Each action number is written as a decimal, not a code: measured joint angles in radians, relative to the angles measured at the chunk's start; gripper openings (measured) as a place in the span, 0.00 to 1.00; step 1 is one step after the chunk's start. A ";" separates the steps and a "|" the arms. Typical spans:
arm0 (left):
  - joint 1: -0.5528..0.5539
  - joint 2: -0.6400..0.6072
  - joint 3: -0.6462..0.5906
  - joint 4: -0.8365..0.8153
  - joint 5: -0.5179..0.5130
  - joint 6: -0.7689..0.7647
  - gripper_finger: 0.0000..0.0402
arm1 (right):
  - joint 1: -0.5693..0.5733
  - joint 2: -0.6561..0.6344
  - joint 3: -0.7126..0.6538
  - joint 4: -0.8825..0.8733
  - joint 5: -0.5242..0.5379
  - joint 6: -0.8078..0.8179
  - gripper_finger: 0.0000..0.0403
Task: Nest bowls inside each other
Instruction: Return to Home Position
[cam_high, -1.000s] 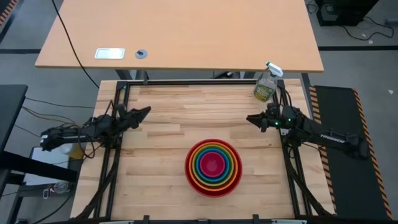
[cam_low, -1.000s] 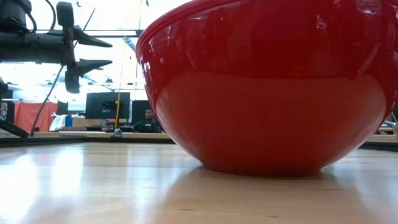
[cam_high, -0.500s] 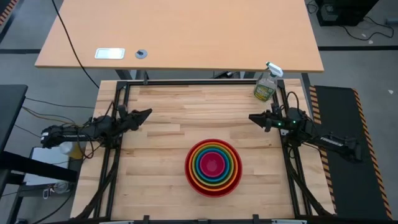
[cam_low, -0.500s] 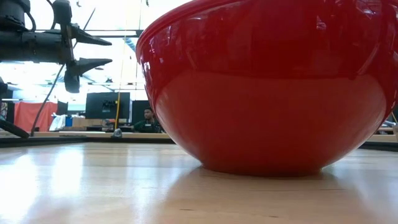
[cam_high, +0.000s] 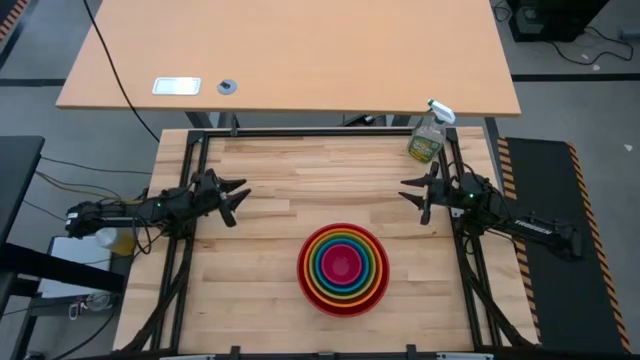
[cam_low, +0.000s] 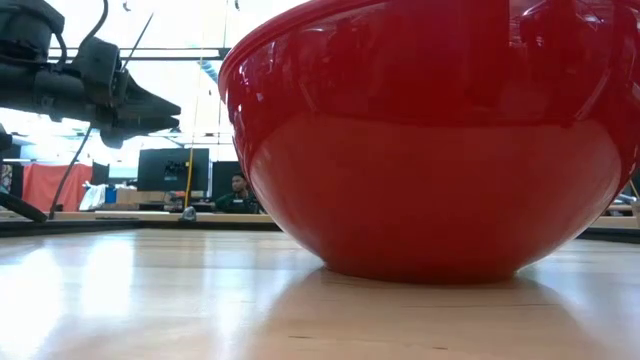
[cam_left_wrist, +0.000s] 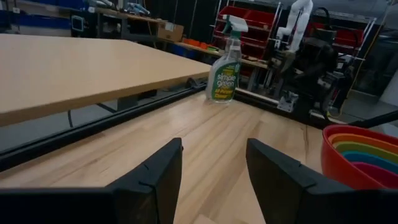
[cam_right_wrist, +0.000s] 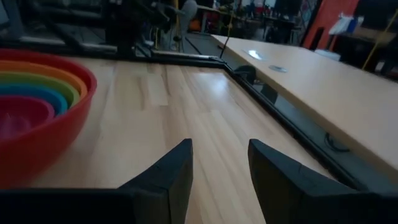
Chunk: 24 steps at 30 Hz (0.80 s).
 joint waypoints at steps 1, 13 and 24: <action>0.000 0.000 0.000 0.000 0.000 -0.002 0.45 | 0.000 0.000 0.000 0.000 0.000 -0.036 0.40; 0.000 0.000 0.000 -0.001 0.000 -0.005 0.45 | 0.000 0.000 0.000 0.001 0.000 -0.055 0.40; 0.000 0.000 0.000 -0.002 0.000 -0.005 0.45 | 0.000 0.000 0.000 0.001 0.000 -0.055 0.40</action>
